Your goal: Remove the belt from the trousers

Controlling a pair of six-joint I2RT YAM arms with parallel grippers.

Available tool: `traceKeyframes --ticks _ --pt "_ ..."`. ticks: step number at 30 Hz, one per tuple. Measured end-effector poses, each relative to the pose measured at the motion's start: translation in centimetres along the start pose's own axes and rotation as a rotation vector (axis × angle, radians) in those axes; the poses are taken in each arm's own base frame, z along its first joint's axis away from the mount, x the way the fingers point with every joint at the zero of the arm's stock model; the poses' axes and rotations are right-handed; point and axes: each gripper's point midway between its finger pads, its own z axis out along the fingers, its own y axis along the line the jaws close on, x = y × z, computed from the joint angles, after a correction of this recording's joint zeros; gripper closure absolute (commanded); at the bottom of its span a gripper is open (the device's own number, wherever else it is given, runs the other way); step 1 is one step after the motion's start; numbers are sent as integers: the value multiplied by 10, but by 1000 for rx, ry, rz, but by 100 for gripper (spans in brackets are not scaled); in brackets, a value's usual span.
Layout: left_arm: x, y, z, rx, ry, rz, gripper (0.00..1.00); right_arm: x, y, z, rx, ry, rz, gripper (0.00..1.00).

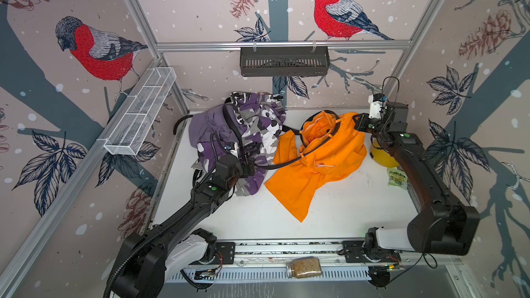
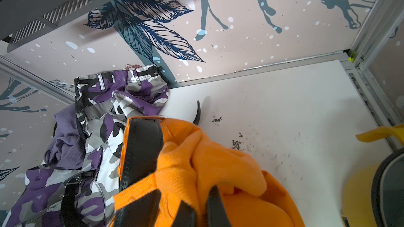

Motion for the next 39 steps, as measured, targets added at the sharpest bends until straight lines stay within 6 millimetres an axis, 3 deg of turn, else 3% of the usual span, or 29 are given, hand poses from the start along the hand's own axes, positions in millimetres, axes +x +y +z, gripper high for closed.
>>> traceKeyframes --ticks 4,6,8,10,13,16,19,25,27,29,33,39 --pt "-11 1 -13 -13 -29 -41 0 -2 1 0 5 -4 -5 100" --pt "-17 -12 -17 24 -34 -24 0 -2 1 0 5 -5 -6 100" --pt "-21 -47 -18 111 -30 54 0 -2 2 -1 3 -6 -7 100" --pt "-20 -95 -13 228 -7 169 0 -2 5 -1 -2 -7 -9 100" --pt "2 -145 -2 348 56 325 0 -2 8 -1 -9 -6 -11 100" --pt "32 -180 9 456 124 455 0 -1 12 0 -18 -6 -16 100" --pt "53 -195 25 494 172 540 4 -1 20 2 -34 -7 -21 100" --pt "74 -204 62 466 218 613 17 -2 28 3 -53 -12 -19 100" --pt "77 -201 72 434 214 620 27 -2 30 3 -57 -13 -21 100" --pt "82 -198 82 412 222 632 46 -3 31 3 -58 -13 -19 100" --pt "96 -189 97 365 242 654 100 -3 31 2 -58 -15 -20 100" --pt "72 -175 84 279 174 632 100 -4 20 1 -42 -18 -8 100"
